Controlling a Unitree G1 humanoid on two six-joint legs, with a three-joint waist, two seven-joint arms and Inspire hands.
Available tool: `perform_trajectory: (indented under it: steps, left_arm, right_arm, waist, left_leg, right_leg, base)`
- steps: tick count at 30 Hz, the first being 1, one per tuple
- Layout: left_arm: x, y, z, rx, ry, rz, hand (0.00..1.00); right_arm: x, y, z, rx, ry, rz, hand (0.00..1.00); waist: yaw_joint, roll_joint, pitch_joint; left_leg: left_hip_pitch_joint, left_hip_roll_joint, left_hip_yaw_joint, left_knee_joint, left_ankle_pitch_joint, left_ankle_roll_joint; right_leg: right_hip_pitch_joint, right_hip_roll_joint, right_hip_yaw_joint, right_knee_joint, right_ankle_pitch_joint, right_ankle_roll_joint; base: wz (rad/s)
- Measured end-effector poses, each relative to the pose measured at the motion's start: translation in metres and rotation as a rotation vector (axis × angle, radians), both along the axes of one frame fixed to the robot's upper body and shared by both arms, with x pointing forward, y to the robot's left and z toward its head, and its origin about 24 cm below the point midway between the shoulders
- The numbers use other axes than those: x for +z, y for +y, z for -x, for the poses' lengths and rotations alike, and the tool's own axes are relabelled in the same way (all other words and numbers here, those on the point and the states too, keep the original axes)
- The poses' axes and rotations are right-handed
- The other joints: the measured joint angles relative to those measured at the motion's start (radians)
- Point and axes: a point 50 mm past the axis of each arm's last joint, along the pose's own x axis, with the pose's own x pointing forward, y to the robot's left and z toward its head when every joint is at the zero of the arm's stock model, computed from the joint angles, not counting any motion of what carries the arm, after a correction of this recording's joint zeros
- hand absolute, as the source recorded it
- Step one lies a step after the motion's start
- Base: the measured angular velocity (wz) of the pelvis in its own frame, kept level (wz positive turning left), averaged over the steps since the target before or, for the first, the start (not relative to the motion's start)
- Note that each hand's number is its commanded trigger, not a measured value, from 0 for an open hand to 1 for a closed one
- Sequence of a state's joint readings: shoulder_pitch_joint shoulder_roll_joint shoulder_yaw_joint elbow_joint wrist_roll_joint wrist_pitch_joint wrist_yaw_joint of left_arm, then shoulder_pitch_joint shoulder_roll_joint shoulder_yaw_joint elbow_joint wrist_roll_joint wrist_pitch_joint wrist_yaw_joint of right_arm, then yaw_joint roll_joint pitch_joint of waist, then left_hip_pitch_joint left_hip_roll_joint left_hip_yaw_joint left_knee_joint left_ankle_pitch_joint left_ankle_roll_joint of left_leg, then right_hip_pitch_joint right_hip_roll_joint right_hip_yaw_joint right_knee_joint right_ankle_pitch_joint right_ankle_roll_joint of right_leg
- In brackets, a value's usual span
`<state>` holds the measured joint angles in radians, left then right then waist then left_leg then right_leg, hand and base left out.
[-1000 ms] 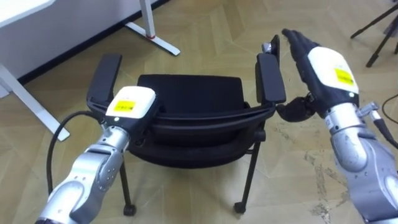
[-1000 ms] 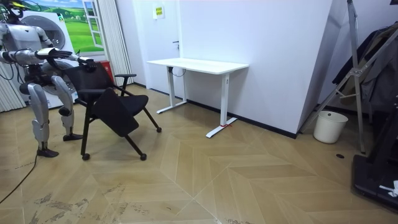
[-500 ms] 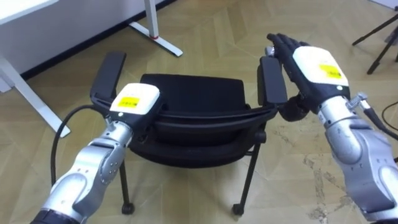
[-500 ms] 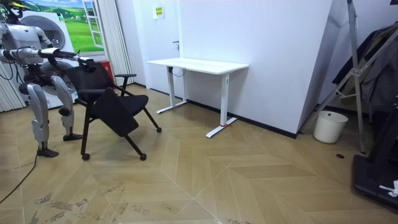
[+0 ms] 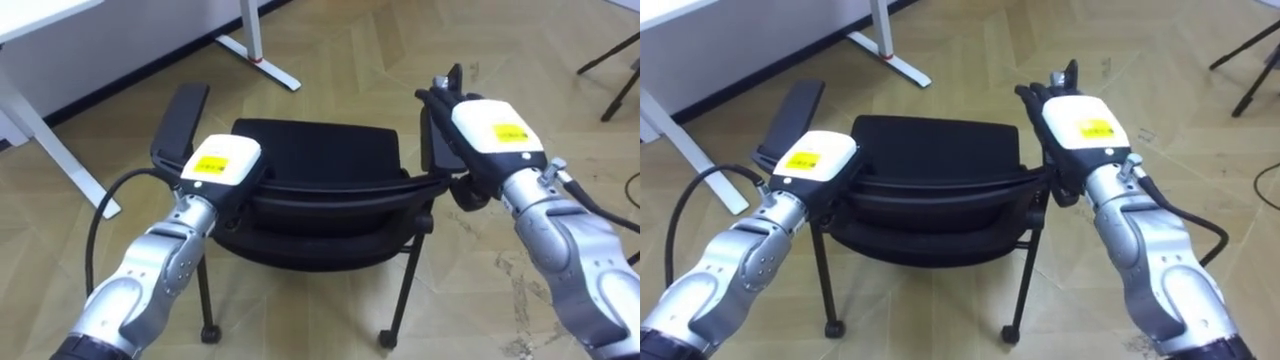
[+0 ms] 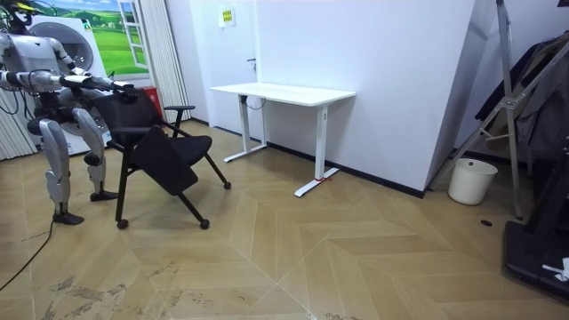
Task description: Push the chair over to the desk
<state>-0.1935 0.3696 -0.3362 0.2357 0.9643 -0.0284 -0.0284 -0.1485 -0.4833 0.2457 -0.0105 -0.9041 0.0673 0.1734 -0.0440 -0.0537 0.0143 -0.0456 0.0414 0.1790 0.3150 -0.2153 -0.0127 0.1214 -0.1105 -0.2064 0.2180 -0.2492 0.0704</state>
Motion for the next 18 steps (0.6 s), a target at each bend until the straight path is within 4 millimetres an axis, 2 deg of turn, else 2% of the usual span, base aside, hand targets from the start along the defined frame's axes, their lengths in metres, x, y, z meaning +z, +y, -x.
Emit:
perform_trajectory:
  steps: [5, 7, 9, 12, 18]
  left_arm:
    - [0.0, 0.0, 0.0, -0.007, -0.002, -0.001, 1.0]
    - [0.001, -0.002, -0.001, -0.015, -0.003, -0.002, 1.0]
    - [0.002, -0.007, -0.002, -0.035, -0.006, -0.001, 1.0]
    - [0.002, -0.01, -0.002, -0.059, -0.009, 0.004, 1.0]
    - [0.003, -0.017, -0.004, -0.1, -0.012, 0.009, 1.0]
  right_arm:
    - [-0.003, 0.004, 0.0, 0.014, 0.049, 0.014, 0.0]
    - [-0.01, 0.013, 0.003, 0.054, 0.097, 0.011, 0.0]
    - [-0.017, 0.025, 0.007, 0.116, 0.15, 0.011, 0.0]
    - [-0.021, 0.034, 0.01, 0.173, 0.19, -0.005, 0.0]
    - [-0.02, 0.037, 0.01, 0.2, 0.201, -0.026, 0.0]
  waist:
    - [0.002, 0.0, 0.0]
    - [0.004, 0.0, 0.0003]
    - [0.021, 0.002, 0.0014]
    - [0.03, 0.002, 0.0018]
    - [0.049, 0.008, 0.0077]
  left_leg:
    - [0.003, 0.0, -0.006, -0.01, 0.003, -0.005]
    - [0.002, 0.0, -0.018, -0.01, 0.004, -0.006]
    - [0.002, -0.001, -0.021, -0.01, 0.004, -0.006]
    - [0.002, -0.003, -0.032, -0.012, 0.004, -0.006]
    - [0.005, -0.005, -0.052, -0.018, 0.006, -0.01]
  right_leg:
    - [0.001, 0.001, -0.015, 0.0, 0.0, 0.0]
    - [0.003, 0.002, -0.017, 0.0, 0.0, 0.0]
    - [0.003, 0.002, -0.017, 0.0, 0.0, 0.0]
    - [0.007, 0.003, -0.018, 0.0, 0.0, 0.0]
    - [0.018, 0.006, -0.036, -0.002, 0.0, 0.0]
  base:
    - [0.04]
    - [0.08]
    - [0.04]
    - [0.09]
    - [0.09]
